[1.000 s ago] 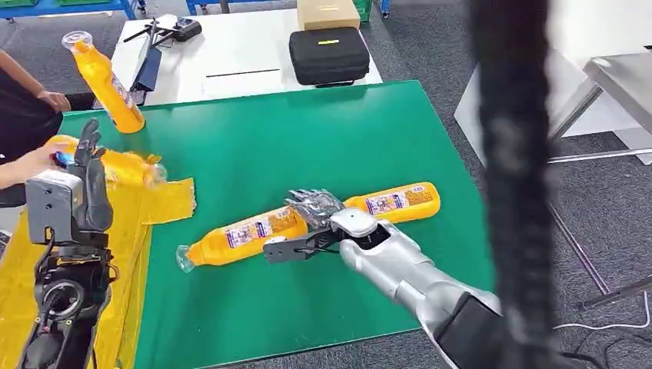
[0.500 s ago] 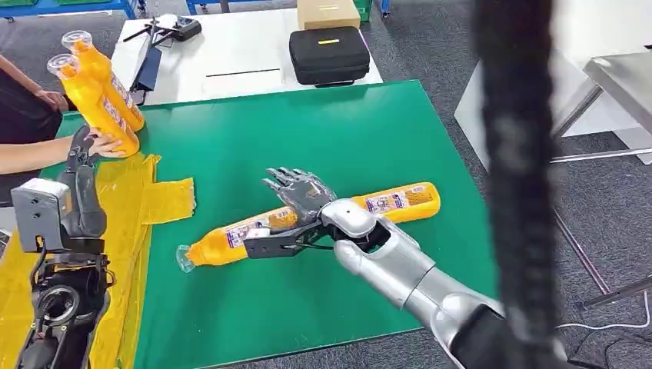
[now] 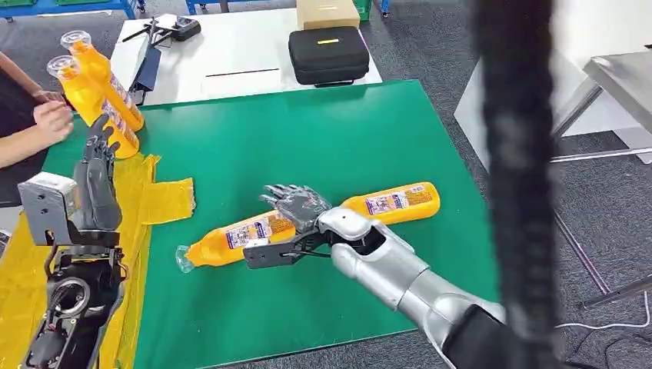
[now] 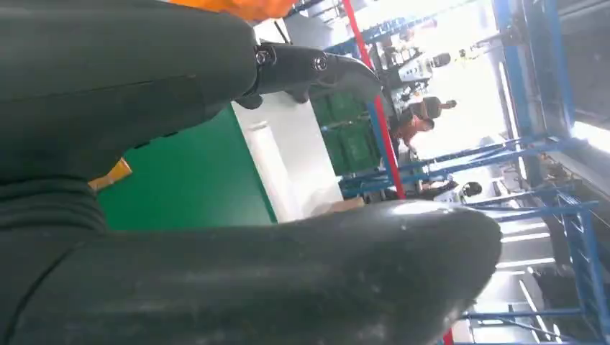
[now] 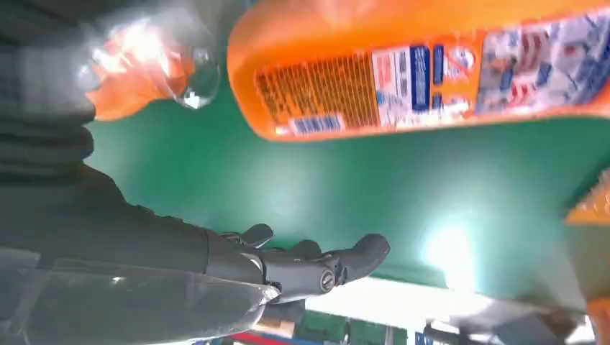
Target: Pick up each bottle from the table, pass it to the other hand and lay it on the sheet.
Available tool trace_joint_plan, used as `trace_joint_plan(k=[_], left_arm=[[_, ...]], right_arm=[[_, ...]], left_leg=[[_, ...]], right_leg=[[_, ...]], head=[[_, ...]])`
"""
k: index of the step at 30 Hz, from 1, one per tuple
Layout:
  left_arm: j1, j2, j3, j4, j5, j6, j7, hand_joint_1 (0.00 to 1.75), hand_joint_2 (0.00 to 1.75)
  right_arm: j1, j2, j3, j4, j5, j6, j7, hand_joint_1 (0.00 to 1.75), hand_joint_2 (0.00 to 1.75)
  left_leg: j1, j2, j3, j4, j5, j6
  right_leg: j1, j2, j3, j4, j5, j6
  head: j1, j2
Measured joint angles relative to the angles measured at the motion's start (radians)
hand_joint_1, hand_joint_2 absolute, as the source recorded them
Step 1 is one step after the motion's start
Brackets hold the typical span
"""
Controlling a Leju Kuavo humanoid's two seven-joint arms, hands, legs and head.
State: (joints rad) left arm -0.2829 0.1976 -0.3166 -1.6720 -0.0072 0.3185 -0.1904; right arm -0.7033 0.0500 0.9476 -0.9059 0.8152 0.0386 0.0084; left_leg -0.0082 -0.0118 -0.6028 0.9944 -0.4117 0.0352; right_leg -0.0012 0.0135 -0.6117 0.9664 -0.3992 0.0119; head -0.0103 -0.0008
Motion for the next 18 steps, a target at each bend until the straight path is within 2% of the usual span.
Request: trace_joint_plan(k=[6,15,16,17,18], left_arm=[[-0.004,-0.007,-0.034,-0.013,0.03,0.01,-0.009,0.0,0.0],[0.022,-0.008,-0.048,-0.055,0.081,0.023,-0.04,0.0,0.0],[0.026,-0.008,-0.048,-0.06,0.082,0.024,-0.043,0.0,0.0],[0.029,-0.008,-0.049,-0.065,0.083,0.026,-0.045,0.0,0.0],[0.032,-0.008,-0.049,-0.07,0.086,0.027,-0.047,0.0,0.0]], right_arm=[[-0.037,0.055,0.038,0.177,0.028,-0.02,-0.04,0.0,1.75],[-0.065,0.125,0.081,0.31,0.057,-0.015,-0.041,0.0,1.75],[-0.066,0.13,0.087,0.321,0.061,-0.014,-0.041,0.12,1.75],[-0.068,0.135,0.094,0.33,0.067,-0.013,-0.041,1.73,1.75],[-0.069,0.141,0.103,0.344,0.075,-0.008,-0.04,1.75,1.75]], left_leg=[[0.0,0.0,0.0,0.0,0.0,0.0],[0.0,0.0,0.0,0.0,0.0,0.0],[0.0,0.0,0.0,0.0,0.0,0.0],[0.0,0.0,0.0,0.0,0.0,0.0],[0.0,0.001,0.0,0.0,0.0,0.0]], right_leg=[[0.0,0.0,0.0,0.0,0.0,0.0],[0.0,0.0,0.0,0.0,0.0,0.0],[0.0,0.0,0.0,0.0,0.0,0.0],[0.0,0.0,0.0,0.0,0.0,0.0],[0.0,0.0,0.0,0.0,0.0,0.0]], head=[[0.001,0.0],[0.0,0.0],[0.0,0.0],[0.001,0.0],[0.0,0.0]])
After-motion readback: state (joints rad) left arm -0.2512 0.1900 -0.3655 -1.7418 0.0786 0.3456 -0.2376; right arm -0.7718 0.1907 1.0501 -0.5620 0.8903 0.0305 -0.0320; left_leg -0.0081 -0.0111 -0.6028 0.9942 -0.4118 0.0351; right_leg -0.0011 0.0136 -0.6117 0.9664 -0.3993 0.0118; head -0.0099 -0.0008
